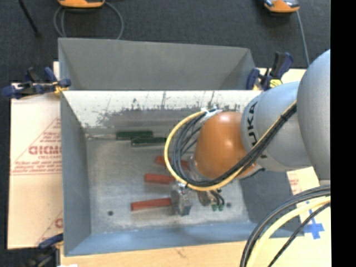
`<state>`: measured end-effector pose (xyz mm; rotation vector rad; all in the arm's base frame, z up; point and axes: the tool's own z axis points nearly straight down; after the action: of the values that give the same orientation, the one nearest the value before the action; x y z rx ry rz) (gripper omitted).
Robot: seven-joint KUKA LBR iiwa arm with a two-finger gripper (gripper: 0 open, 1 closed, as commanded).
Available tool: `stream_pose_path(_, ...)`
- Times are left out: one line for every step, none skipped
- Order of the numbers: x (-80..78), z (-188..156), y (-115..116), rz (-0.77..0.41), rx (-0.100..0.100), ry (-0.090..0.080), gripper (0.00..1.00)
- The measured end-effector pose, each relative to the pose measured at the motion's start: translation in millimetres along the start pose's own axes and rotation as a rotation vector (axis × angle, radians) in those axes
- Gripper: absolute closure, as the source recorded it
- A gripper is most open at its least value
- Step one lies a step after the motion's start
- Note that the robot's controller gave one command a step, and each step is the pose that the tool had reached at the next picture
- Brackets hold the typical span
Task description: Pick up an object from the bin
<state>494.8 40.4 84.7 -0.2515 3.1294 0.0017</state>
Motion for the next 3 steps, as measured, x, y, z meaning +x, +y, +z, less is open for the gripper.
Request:
stream_pose_path(-10.9, -108.5, -7.9, -0.203, 0.004, -0.007, 1.0)
stream_pose_path(-9.3, -105.3, -7.0, -0.201, 0.0, 0.0, 0.0)
stream_pose_path(-26.1, 14.6, 31.1, -0.187, -0.001, -0.011, 0.0)
